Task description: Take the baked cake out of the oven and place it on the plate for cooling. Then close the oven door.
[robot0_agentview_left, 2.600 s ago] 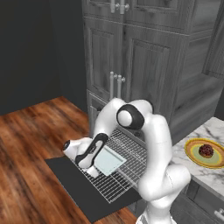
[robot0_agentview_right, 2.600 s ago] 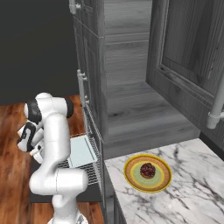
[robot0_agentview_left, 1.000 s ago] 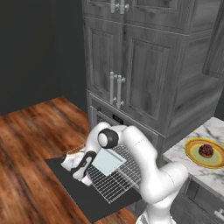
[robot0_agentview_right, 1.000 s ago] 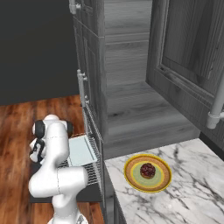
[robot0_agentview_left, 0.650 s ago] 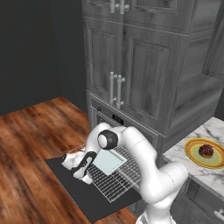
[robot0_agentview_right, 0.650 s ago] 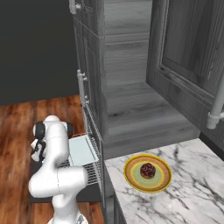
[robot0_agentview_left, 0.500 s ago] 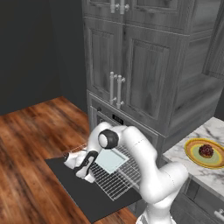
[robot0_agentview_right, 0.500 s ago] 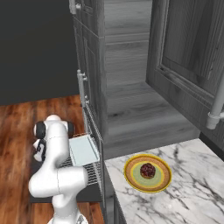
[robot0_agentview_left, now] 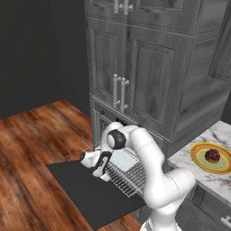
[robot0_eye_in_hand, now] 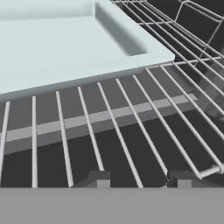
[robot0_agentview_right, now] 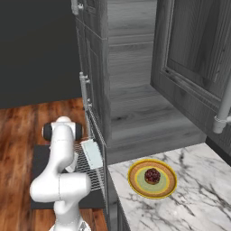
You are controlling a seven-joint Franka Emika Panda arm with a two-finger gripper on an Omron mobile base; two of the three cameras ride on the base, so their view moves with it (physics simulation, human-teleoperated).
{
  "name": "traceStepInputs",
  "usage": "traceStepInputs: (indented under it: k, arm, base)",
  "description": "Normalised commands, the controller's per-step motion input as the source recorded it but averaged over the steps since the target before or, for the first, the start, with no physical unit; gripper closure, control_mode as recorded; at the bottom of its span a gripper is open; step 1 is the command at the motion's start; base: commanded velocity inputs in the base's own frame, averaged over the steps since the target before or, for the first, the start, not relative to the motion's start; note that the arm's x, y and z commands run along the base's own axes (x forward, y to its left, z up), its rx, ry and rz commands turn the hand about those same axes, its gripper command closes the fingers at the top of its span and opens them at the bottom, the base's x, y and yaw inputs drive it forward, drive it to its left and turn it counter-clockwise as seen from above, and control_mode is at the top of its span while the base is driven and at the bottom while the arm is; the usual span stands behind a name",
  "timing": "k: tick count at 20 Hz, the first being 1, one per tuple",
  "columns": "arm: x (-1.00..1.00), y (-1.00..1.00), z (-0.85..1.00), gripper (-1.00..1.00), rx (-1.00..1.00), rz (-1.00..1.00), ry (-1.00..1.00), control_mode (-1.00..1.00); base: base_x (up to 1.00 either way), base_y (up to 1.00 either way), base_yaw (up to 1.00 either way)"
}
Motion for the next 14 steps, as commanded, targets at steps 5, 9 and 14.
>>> traceStepInputs:
  k: [5,9,14]
  arm:
    - [0.62,-0.54,-0.02,-1.00,-0.05,0.00,0.02,-1.00]
    - [0.60,-0.43,0.00,-1.00,-0.08,0.00,0.00,-1.00]
    - [0.67,-0.40,0.00,-1.00,-0.10,0.00,0.00,-1.00]
  base:
    - [0.00,0.00,0.00]
    - [0.00,0.00,0.00]
    - [0.00,0.00,0.00]
